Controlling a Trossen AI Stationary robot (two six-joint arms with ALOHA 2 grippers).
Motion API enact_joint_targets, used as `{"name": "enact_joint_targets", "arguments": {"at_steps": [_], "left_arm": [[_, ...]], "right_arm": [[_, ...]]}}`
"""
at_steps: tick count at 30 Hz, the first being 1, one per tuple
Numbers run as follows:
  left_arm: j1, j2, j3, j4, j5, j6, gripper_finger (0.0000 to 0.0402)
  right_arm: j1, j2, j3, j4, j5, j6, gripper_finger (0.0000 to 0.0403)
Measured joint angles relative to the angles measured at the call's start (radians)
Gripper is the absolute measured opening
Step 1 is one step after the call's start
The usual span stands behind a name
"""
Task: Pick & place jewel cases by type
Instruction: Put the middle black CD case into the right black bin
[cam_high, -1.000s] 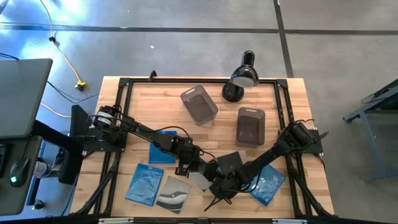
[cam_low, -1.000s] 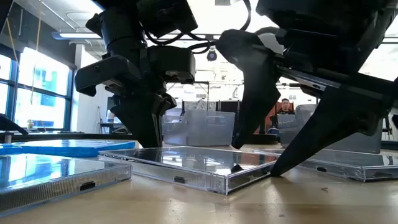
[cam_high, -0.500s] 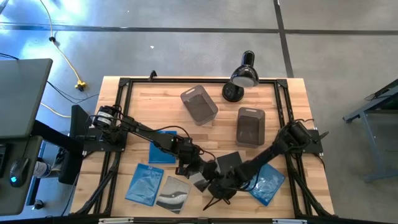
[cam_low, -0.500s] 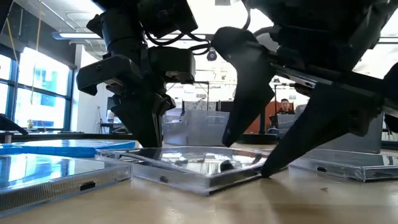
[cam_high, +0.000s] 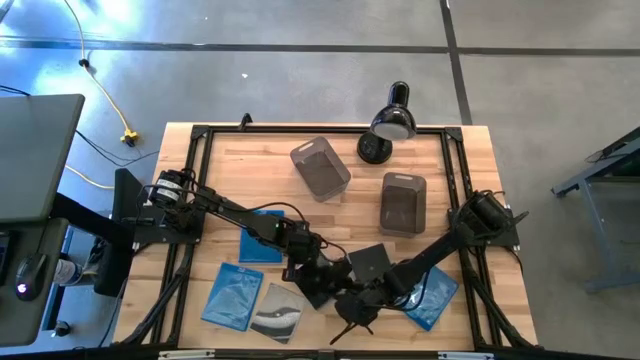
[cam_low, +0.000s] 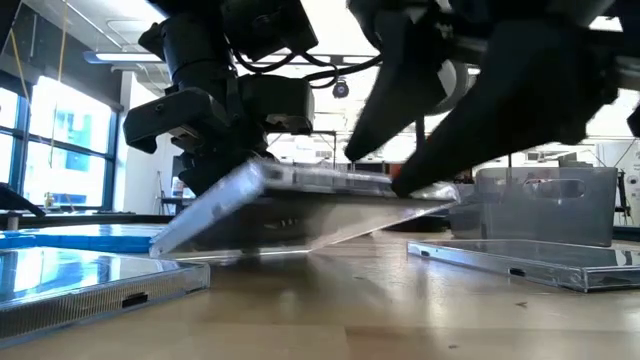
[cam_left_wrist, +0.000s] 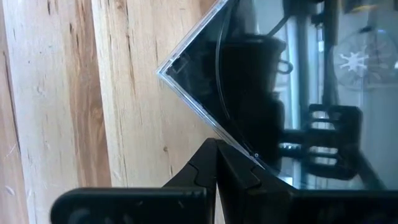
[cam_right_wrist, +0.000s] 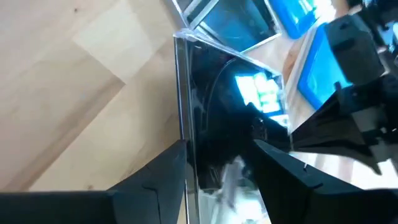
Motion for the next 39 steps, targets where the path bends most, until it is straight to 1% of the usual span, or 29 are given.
{"name": "enact_joint_targets", "arguments": {"at_steps": [3, 7, 11, 21, 24, 27, 30, 34, 39], "left_arm": [[0.000, 0.001, 0.000, 0.013, 0.000, -0.026, 0.0000], [0.000, 0.001, 0.000, 0.016, -0.001, -0.035, 0.0000], [0.000, 0.001, 0.000, 0.017, -0.001, -0.045, 0.0000], [0.000, 0.001, 0.000, 0.015, 0.006, -0.045, 0.0000], [0.000, 0.001, 0.000, 0.016, 0.006, -0.045, 0.0000], [0.000, 0.001, 0.000, 0.025, 0.007, -0.045, 0.0000], [0.000, 0.001, 0.002, 0.031, 0.008, -0.045, 0.0000], [0.000, 0.001, 0.002, 0.032, 0.008, -0.045, 0.0000], [0.000, 0.001, 0.002, 0.031, 0.008, -0.048, 0.0000]], "right_arm": [[0.000, 0.000, 0.000, -0.036, -0.004, 0.028, 0.0174], [0.004, 0.000, 0.000, -0.022, 0.048, 0.035, 0.0173], [0.004, 0.001, 0.000, -0.022, 0.059, 0.016, 0.0170], [0.004, 0.001, 0.000, -0.019, 0.038, 0.020, 0.0168], [0.001, 0.001, 0.000, -0.020, -0.004, -0.006, 0.0167], [-0.003, 0.002, 0.000, -0.023, -0.079, -0.096, 0.0167], [-0.008, 0.003, 0.000, -0.024, -0.081, -0.142, 0.0167], [-0.032, 0.003, -0.001, -0.063, -0.125, -0.162, 0.0167], [-0.054, 0.003, -0.001, -0.069, -0.128, -0.161, 0.0167]]}}
